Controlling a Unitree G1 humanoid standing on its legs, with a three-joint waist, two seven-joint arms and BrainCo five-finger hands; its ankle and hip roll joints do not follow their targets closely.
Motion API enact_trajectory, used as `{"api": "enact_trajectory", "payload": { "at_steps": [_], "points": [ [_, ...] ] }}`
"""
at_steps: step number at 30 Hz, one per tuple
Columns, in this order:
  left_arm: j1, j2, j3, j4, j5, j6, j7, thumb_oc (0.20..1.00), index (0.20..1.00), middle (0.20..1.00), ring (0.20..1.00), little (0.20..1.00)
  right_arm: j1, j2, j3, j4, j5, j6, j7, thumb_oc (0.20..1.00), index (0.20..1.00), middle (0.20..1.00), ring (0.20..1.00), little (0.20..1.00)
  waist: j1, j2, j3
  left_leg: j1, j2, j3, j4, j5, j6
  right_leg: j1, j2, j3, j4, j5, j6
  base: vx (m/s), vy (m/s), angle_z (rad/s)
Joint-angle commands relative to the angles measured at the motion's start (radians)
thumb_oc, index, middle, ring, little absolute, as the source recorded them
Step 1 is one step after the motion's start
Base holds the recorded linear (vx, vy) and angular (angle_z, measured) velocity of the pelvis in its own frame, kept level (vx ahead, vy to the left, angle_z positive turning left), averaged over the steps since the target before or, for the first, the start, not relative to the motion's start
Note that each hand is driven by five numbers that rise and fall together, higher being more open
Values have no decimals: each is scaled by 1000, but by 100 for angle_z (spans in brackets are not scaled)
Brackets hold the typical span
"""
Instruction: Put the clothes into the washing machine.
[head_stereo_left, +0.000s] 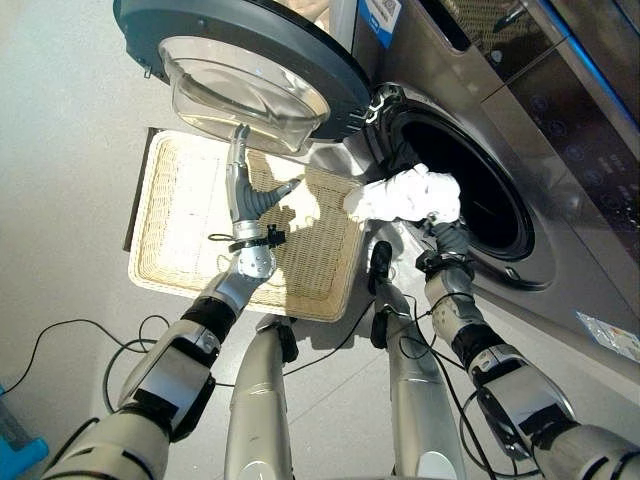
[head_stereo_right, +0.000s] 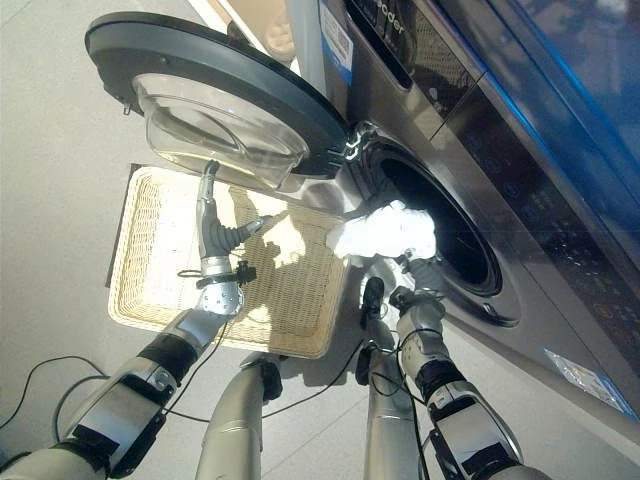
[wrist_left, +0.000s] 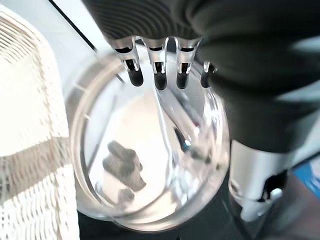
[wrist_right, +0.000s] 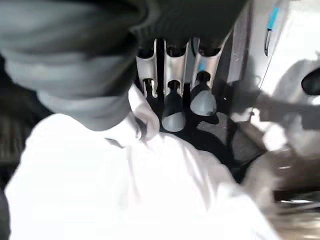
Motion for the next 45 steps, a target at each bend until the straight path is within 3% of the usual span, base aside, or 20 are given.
{"api": "enact_trajectory", "payload": {
  "at_steps": [1, 6, 8, 12, 19, 23, 25, 30, 35, 36, 43, 44, 45],
  "points": [
    [9, -22, 34, -61, -38, -65, 5, 1000, 1000, 1000, 1000, 1000, -34, -51, -53, -53, 205, -129, 98, 200, 200, 200, 200, 200, 5, 83, -19, 2, -69, -16, -91, 27, -43, 32, 12, -83, 160, -183, 106, 13, -37, 5],
    [23, -8, 27, -80, -69, -68, -33, 1000, 1000, 1000, 1000, 1000, -74, -63, -151, -55, 566, -154, 261, 200, 200, 200, 200, 200, 18, 89, -19, -3, -77, -27, -89, 25, -37, 26, 5, -91, 167, -176, 106, 11, -41, 4],
    [26, -8, 23, -80, -71, -70, -38, 1000, 1000, 1000, 1000, 1000, -85, -69, -171, -46, 635, -148, 284, 200, 200, 200, 200, 200, 20, 90, -19, -2, -78, -29, -88, 23, -37, 26, 4, -92, 168, -176, 106, 6, -29, 10],
    [25, 12, -14, -95, -89, -55, -73, 1000, 1000, 1000, 1000, 1000, -135, -111, -243, -4, 940, -116, 405, 200, 200, 200, 200, 200, 33, 96, -19, -2, -84, -35, -85, 17, -32, 26, -7, -102, 175, -171, 108, 9, -23, 12],
    [13, 34, -50, -97, -136, -33, -120, 1000, 1000, 1000, 1000, 1000, -185, -136, -372, -64, 940, -140, 290, 200, 200, 200, 200, 200, 40, 99, -19, -3, -89, -41, -76, 10, -29, 24, -19, -110, 182, -162, 113, 1, -36, 3],
    [11, 51, -68, -111, -151, -19, -136, 1000, 1000, 1000, 1000, 1000, -212, -163, -385, -101, 940, -229, 226, 200, 200, 200, 200, 200, 41, 99, -19, 1, -88, -40, -72, 7, -29, 27, -22, -113, 182, -161, 113, -1, -8, 5],
    [11, 51, -68, -111, -151, -19, -136, 1000, 1000, 1000, 1000, 1000, -212, -163, -385, -101, 940, -229, 226, 200, 200, 200, 200, 200, 41, 99, -19, 1, -88, -40, -72, 7, -29, 27, -22, -113, 182, -161, 113, 0, 0, 0],
    [15, 77, -95, -136, -166, -3, -154, 1000, 1000, 1000, 1000, 1000, -247, -222, -409, -125, 940, -337, 208, 200, 200, 200, 200, 200, 39, 103, -19, 9, -85, -38, -74, 4, -29, 33, -25, -114, 183, -160, 113, 0, 0, 0],
    [17, 81, -101, -141, -172, 5, -161, 1000, 1000, 1000, 1000, 1000, -247, -221, -401, -148, 940, -379, 195, 200, 200, 200, 200, 200, 38, 102, -19, 10, -85, -38, -74, 3, -30, 32, -25, -113, 183, -158, 114, 0, 0, 0],
    [18, 82, -106, -149, -173, 12, -163, 1000, 1000, 1000, 1000, 1000, -255, -232, -400, -175, 940, -431, 168, 200, 200, 200, 200, 200, 33, 102, -19, 12, -84, -36, -82, 6, -30, 33, -24, -112, 176, -156, 114, 0, 0, 0],
    [-8, 77, -130, -133, -158, 15, -161, 1000, 1000, 1000, 1000, 1000, -273, -256, -388, -90, 940, -421, 140, 200, 200, 200, 200, 200, 34, 104, -19, 17, -83, -31, -89, 11, -30, 40, -26, -117, 168, -151, 114, 0, 0, 0],
    [-12, 78, -134, -134, -164, 18, -161, 1000, 1000, 1000, 1000, 1000, -276, -266, -380, -60, 940, -389, 141, 231, 231, 231, 231, 231, 35, 105, -19, 16, -84, -31, -89, 12, -30, 40, -27, -118, 168, -151, 113, 0, 0, 0],
    [-16, 81, -140, -130, -172, 16, -160, 1000, 1000, 1000, 1000, 1000, -279, -280, -360, -5, 940, -321, 96, 1000, 1000, 1000, 1000, 1000, 35, 106, -19, 16, -84, -30, -87, 11, -31, 39, -27, -119, 169, -151, 114, 0, 0, 0]
  ]
}}
